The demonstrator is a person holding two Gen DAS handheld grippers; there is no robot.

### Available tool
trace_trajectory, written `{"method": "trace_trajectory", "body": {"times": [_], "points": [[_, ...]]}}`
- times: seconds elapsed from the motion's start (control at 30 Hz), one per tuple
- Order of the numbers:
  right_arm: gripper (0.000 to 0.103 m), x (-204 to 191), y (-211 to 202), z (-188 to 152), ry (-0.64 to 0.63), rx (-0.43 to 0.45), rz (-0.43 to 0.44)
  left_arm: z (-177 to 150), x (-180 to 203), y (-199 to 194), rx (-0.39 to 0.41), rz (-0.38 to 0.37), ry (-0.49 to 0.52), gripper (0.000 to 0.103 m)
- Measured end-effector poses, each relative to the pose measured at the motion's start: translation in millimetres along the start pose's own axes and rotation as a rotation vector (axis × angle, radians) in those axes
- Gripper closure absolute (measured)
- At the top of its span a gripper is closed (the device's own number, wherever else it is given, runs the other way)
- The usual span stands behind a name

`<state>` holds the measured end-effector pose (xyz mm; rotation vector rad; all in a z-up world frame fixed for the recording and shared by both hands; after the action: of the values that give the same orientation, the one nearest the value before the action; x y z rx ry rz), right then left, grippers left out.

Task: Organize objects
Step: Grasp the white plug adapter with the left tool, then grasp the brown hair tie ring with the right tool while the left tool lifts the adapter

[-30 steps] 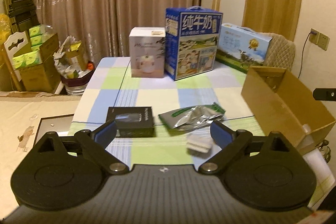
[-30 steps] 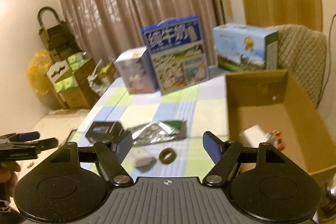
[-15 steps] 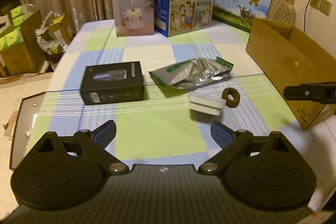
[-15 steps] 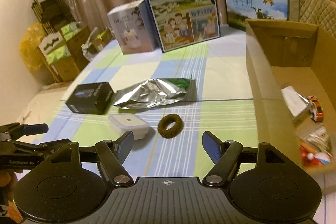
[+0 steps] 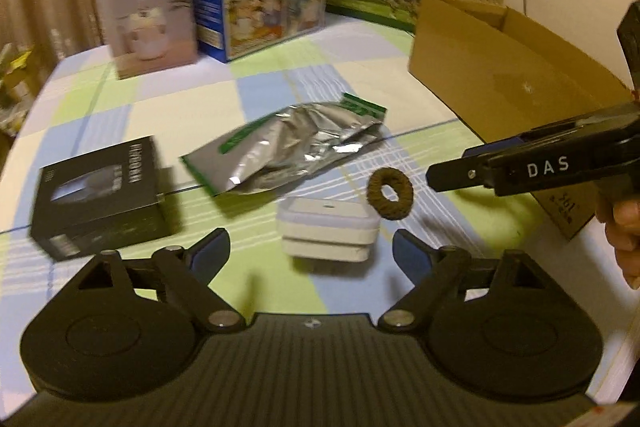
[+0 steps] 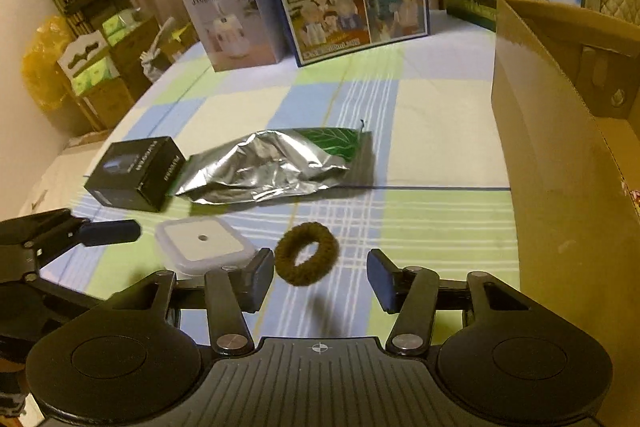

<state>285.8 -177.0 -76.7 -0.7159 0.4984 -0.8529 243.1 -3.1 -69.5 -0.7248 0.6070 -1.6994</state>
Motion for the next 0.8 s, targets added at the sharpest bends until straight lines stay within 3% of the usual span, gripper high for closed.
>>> {"method": "trace_trajectory", "body": {"times": [0.17,0.37,0.43,0.63,0.8], "points": [[0.053,1.9,5.8,1.7,-0.025,-0.008,-0.008,2.6,2.8,24.9,-0.036,-0.007,0.025,0.031],[0.053,1.9,14.5,5.3,-0.037,-0.013,-0.005,6.1,8.4,36.3,-0.035,-0.033,0.048,0.032],[0.053,0.9,17.3,5.7,-0.04,-0.019,-0.002,6.6,8.4,39.7,-0.041,-0.033,0.051,0.042],[0.053,-6.4,27.5,2.9,-0.082,-0.046,0.014,8.9,-3.7,31.2,-0.066,-0.015,-0.01,0.043],[0.053,-14.2,43.3,0.4,-0.123,-0.065,0.01,9.2,-22.3,12.8,-0.041,0.012,-0.06,0.043]]}}
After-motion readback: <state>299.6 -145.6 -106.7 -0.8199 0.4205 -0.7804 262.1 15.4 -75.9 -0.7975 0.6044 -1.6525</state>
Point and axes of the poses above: each gripper's, at about its wrist camera, not at the fingertips, and y roughly the way its jaws point, x to its right, z to its top, the point moved 4 cm from there along y, roughly the way its jaws point, and after that the axes turned 10 degrees about -y, right-handed, at the moved point
